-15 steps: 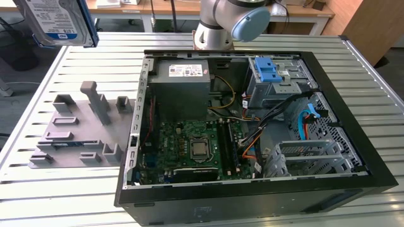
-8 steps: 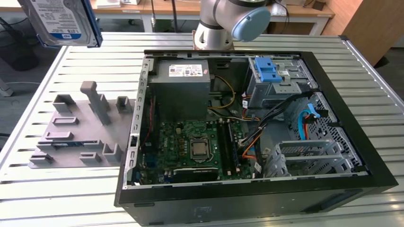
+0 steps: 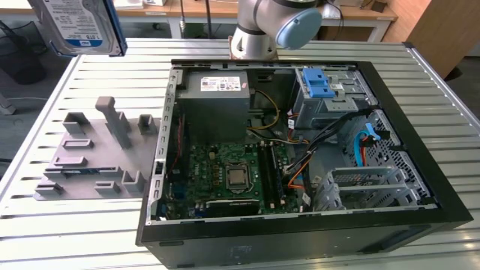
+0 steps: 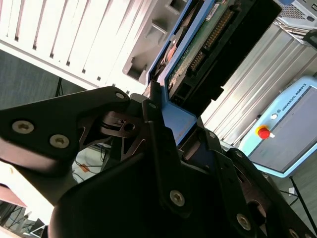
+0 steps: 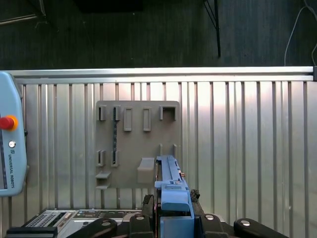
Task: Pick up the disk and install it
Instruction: 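Pick up the disk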
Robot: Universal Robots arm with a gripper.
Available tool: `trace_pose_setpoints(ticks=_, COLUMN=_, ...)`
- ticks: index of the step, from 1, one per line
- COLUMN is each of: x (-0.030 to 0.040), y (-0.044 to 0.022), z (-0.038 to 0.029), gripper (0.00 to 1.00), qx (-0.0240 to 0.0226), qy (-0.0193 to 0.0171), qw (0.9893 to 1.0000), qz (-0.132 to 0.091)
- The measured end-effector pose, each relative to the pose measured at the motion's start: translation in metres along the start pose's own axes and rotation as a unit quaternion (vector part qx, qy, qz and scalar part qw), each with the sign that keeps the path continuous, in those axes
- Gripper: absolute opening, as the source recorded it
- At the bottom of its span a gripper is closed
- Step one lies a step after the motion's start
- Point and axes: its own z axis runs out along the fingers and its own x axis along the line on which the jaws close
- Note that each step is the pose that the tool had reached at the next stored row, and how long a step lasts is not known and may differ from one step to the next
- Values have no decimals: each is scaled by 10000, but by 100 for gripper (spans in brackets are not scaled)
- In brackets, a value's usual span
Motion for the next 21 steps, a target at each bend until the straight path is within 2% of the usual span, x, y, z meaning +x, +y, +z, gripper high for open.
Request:
trace_pose_setpoints(ticks=5, x=-1, y=-47, z=0, gripper=36, qx=0, qy=0, qw=10000, qz=0)
trace_pose_setpoints(ticks=21, x=-1, y=-67, z=0, gripper=36, qx=0, qy=0, qw=10000, qz=-1)
